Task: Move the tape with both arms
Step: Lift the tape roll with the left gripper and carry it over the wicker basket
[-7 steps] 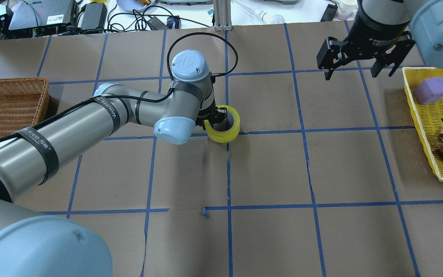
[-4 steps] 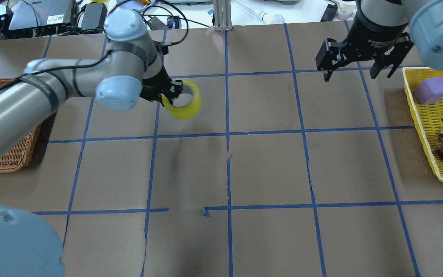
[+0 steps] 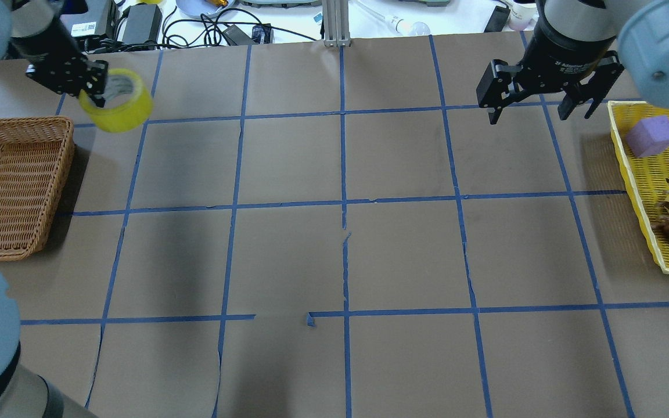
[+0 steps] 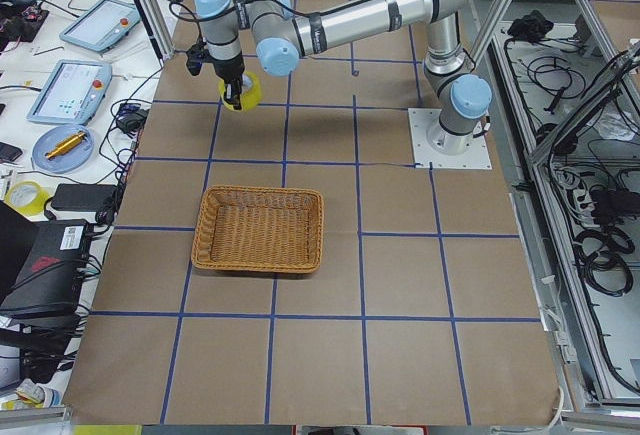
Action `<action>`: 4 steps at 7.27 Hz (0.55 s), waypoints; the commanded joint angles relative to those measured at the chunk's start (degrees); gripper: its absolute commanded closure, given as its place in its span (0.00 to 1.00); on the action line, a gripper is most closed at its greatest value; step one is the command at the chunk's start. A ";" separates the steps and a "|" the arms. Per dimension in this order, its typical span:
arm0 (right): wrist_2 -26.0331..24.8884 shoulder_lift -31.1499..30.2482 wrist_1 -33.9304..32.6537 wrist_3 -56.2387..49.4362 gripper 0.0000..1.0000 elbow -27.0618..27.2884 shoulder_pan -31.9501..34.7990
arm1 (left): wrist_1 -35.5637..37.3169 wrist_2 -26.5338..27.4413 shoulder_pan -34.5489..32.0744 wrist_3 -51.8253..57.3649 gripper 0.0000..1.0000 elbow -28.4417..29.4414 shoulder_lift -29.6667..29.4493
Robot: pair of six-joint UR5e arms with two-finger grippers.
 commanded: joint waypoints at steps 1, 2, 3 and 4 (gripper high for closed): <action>0.35 -0.03 0.01 -0.13 0.00 -0.02 0.00 | 1.40 -0.91 13.45 21.87 1.00 1.58 -2.49; 2.44 -0.03 -0.08 -0.13 0.00 -0.02 0.00 | 3.41 -1.79 17.60 26.92 1.00 1.33 -3.89; 2.55 -0.03 -0.08 -0.13 0.00 -0.02 0.00 | 4.13 -3.27 21.38 30.71 1.00 0.98 -6.26; 2.46 -0.03 -0.08 -0.13 0.00 -0.02 0.00 | 4.14 -4.77 23.68 33.79 1.00 0.54 -8.37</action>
